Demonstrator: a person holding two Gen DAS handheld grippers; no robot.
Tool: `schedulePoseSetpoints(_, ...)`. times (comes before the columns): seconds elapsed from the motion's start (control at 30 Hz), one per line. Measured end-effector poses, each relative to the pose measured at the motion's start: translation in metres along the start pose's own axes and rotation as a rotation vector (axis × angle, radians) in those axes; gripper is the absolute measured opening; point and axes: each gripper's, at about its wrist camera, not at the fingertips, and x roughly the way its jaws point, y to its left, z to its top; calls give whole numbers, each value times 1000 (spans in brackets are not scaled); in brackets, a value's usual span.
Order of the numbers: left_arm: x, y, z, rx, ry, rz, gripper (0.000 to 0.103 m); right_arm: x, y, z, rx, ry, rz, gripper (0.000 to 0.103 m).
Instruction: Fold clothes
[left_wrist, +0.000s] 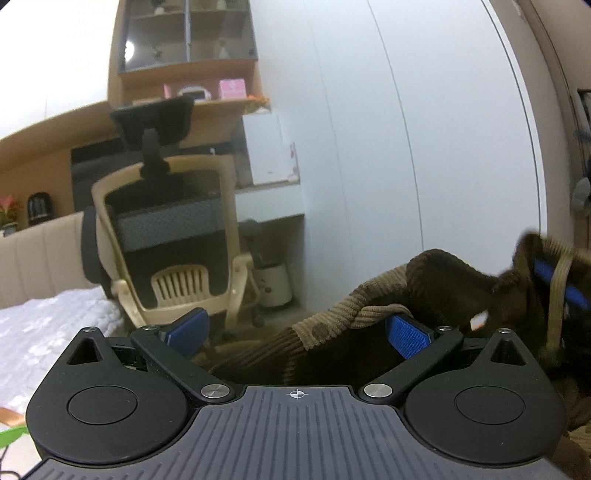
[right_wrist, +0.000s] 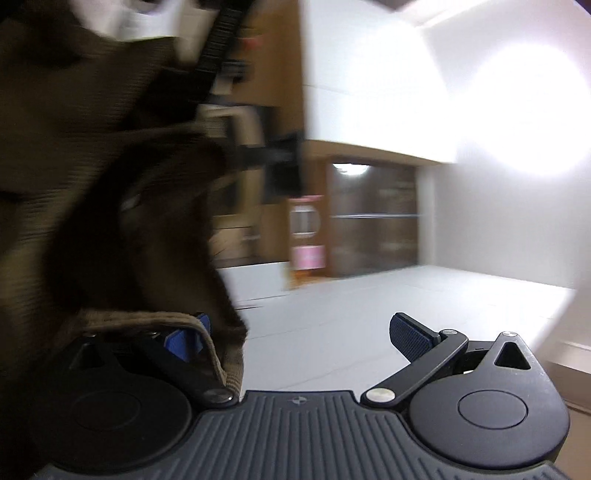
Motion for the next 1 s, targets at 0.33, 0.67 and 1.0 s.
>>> schedulePoseSetpoints(0.33, -137, 27, 81, -80, -307, 189, 103, -36, -207, -1, 403, 82, -220, 103)
schedulePoseSetpoints(0.67, -378, 40, 172, -117, -533, 193, 103, -107, -378, 6, 628, -32, -163, 103)
schedulePoseSetpoints(1.0, -404, -2, 72, 10, -120, -387, 103, -139, -415, 44, 588, -119, -176, 103)
